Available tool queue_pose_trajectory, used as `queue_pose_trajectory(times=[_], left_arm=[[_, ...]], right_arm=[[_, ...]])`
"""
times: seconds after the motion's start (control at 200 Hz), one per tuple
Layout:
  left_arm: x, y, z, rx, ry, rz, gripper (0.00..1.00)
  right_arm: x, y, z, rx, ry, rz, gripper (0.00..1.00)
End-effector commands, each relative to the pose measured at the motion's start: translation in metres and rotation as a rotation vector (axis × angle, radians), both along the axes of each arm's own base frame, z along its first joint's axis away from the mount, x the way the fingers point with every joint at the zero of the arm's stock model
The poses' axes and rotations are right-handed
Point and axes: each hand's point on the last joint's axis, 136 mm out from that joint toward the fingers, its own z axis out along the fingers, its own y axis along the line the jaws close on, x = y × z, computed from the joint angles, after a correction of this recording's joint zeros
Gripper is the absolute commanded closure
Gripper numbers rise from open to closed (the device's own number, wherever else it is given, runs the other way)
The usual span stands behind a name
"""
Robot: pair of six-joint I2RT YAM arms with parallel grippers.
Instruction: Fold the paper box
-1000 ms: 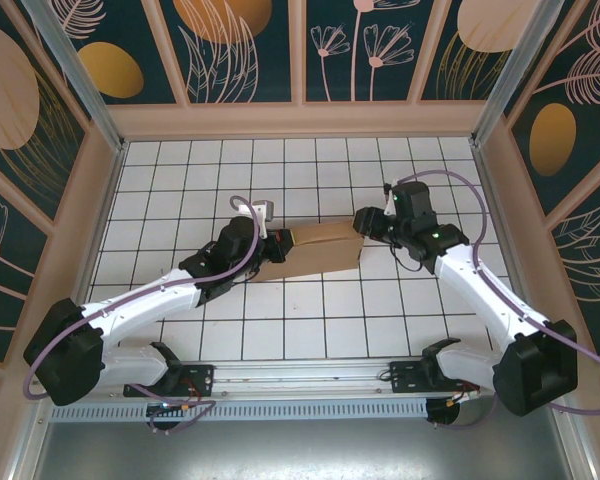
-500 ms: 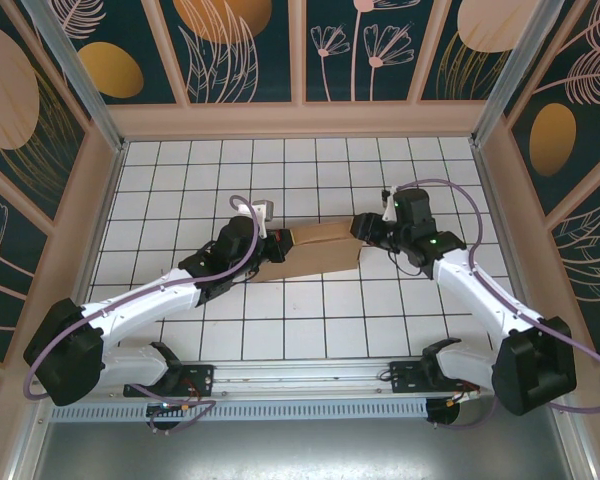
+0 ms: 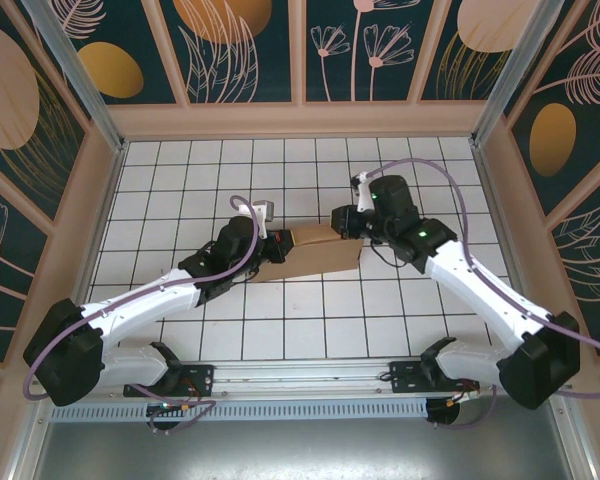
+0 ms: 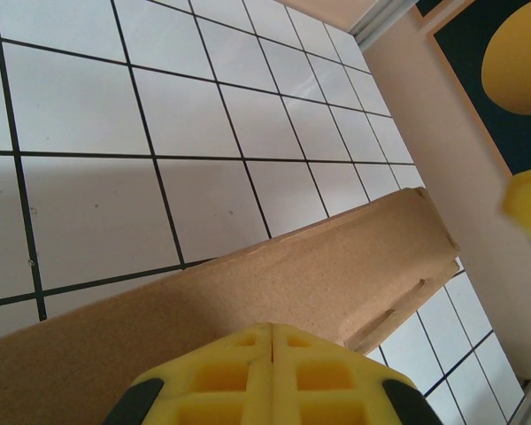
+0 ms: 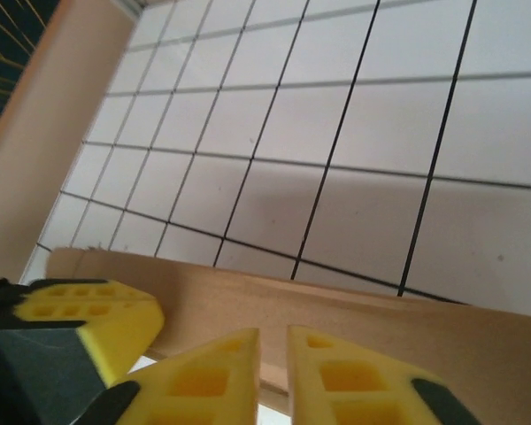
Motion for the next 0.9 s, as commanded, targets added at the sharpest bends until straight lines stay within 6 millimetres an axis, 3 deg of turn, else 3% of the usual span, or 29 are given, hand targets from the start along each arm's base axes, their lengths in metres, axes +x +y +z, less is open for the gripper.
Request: queue_pose_trajectory(times=[0.0, 0.235, 0.37, 0.495, 0.731, 0.891], left_arm=[[-0.011, 0.005, -0.018, 0.057, 0.059, -0.022, 1.00], [-0.011, 0.010, 0.000, 0.056, 0.034, -0.009, 1.00], [-0.014, 0.028, 0.025, 0.043, -0.004, 0.051, 1.00], [-0.017, 0.051, 0.035, 0.068, -0.007, 0.129, 1.00], [-0.025, 0.100, 0.030, 0.120, 0.010, 0.293, 1.00], [-0.022, 0.110, 0.010, 0.127, 0.045, 0.325, 1.00]], right_arm=[[0.002, 0.006, -0.023, -0.021, 0.028, 0.001, 0.86], [0.003, -0.003, -0.052, -0.072, 0.063, -0.050, 0.89], [0.001, -0.007, -0.065, -0.091, 0.086, -0.066, 0.89], [0.000, -0.010, -0.070, -0.100, 0.090, -0.078, 0.89], [-0.001, -0.008, -0.072, -0.098, 0.093, -0.074, 0.89], [-0.003, -0.006, -0.075, -0.098, 0.097, -0.067, 0.88]])
